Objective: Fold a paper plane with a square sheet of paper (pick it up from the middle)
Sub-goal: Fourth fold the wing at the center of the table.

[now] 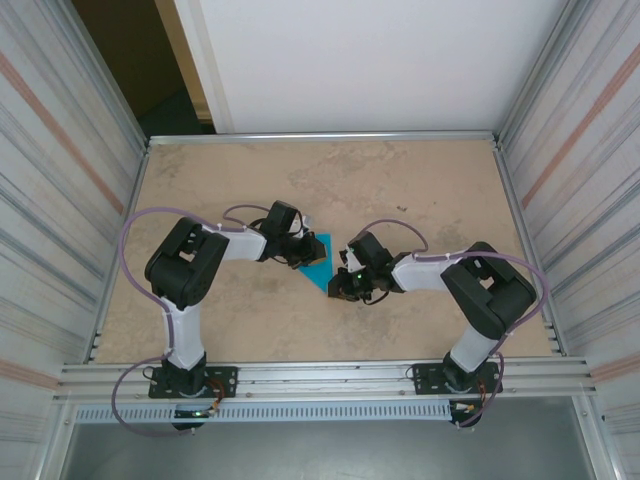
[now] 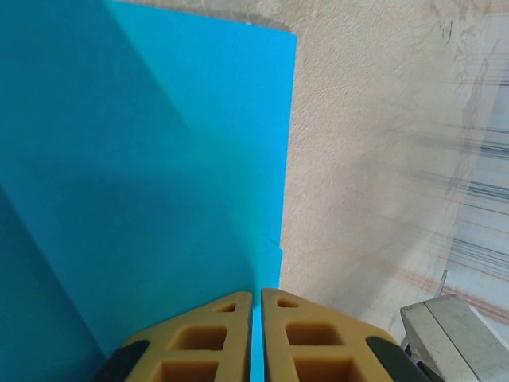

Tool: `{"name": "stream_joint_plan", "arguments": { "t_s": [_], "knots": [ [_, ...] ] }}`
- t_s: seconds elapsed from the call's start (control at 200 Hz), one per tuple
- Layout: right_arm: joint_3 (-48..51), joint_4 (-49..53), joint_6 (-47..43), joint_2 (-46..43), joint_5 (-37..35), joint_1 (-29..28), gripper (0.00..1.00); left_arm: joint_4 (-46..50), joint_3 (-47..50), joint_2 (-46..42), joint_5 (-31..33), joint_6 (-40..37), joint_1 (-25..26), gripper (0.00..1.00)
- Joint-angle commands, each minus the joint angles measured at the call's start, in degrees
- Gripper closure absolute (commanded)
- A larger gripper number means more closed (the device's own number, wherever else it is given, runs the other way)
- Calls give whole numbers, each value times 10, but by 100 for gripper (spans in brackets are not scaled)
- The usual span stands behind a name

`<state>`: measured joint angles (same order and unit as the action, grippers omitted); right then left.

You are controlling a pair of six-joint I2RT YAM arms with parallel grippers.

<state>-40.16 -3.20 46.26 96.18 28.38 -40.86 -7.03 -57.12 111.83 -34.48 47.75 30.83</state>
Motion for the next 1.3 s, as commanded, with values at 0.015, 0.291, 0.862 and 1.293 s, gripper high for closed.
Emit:
{"name": "stream_joint_plan", "arguments": {
  "t_s": [0.015,0.291,0.862,1.293],
  "knots": [
    [3,23,-5,0,-6,-4,86,28,-2,16,16,-17,-4,88],
    [-24,53,-19,-90,-72,3,84,25,-3,13,14,-16,-4,88],
    [-95,55,-29,38,-76,-3,91,18,-5,7,1,-15,-2,88],
    [-72,113,-40,70,-98,-1,97,25,-3,-67,-9,-76,-7,86]
  ]
}}
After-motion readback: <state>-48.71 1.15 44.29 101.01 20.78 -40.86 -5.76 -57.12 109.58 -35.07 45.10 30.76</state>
